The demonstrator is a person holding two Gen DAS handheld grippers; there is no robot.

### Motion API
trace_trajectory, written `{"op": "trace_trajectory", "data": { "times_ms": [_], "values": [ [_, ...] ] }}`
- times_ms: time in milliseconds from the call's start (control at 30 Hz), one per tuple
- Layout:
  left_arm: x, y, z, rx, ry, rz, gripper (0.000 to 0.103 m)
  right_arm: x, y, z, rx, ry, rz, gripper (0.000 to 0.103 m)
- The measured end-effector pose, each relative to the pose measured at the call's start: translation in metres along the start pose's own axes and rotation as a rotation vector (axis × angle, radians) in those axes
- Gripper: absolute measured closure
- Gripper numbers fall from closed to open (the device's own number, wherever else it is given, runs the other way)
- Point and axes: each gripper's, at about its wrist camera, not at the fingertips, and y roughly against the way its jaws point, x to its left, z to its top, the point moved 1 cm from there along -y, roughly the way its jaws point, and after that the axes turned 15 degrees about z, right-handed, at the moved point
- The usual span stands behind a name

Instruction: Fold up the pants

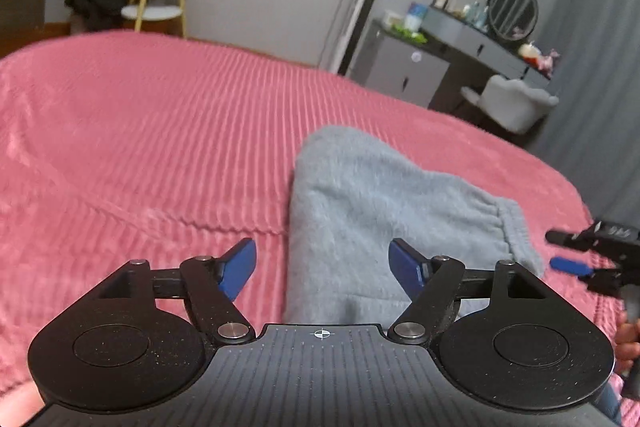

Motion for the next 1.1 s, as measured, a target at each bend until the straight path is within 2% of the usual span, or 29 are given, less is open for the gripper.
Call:
{"op": "trace_trajectory", "data": {
  "times_ms": [100, 167, 200, 267, 333, 433, 567, 633, 833, 867, 933, 1033, 1100],
  "values": [
    [-0.017, -0.027, -0.010, 0.027, 0.005, 0.041, 0.025, 0.018, -0.021, 0.001, 0.033, 0.074, 0.041, 0.060],
    [-0.024, -0.043, -0.022, 0.092, -0.019, 0.078, 0.025, 0.024, -0.040, -0.006, 0.083, 0.125, 0.036, 0.064],
    [-0.026, -0.051, -0.030, 0.133, -0.035, 0.071, 0.025, 0.025, -0.046, -0.010, 0.115, 0.129, 0.022, 0.065],
    [-0.024, -0.060, -0.038, 0.186, -0.042, 0.087, 0.021, 0.017, -0.060, -0.020, 0.181, 0.110, -0.001, 0.073],
    [-0.023, -0.060, -0.036, 0.173, -0.043, 0.082, 0.020, 0.008, -0.061, -0.033, 0.197, 0.107, 0.000, 0.078],
    [-0.023, -0.064, -0.038, 0.181, -0.042, 0.090, 0.018, 0.008, -0.052, -0.043, 0.182, 0.124, 0.022, 0.078],
    [-0.023, -0.065, -0.037, 0.189, -0.026, 0.082, 0.018, 0.016, -0.048, -0.031, 0.178, 0.115, 0.012, 0.077],
    [-0.022, -0.065, -0.037, 0.196, -0.015, 0.080, 0.017, 0.027, -0.052, -0.021, 0.155, 0.161, 0.008, 0.076],
    [-0.023, -0.064, -0.038, 0.197, -0.014, 0.090, 0.015, 0.048, -0.117, -0.001, 0.235, 0.356, -0.019, 0.075],
    [-0.023, -0.065, -0.038, 0.198, -0.014, 0.092, 0.014, 0.045, -0.130, -0.001, 0.261, 0.382, -0.030, 0.072],
    [-0.023, -0.066, -0.039, 0.202, -0.012, 0.099, 0.011, 0.036, -0.148, -0.005, 0.301, 0.439, -0.084, 0.075],
    [-0.022, -0.068, -0.038, 0.206, -0.008, 0.107, 0.008, 0.036, -0.144, -0.010, 0.249, 0.493, -0.110, 0.085],
    [-0.021, -0.070, -0.038, 0.210, 0.002, 0.103, 0.007, 0.037, -0.125, -0.012, 0.202, 0.499, -0.115, 0.086]
  ]
}}
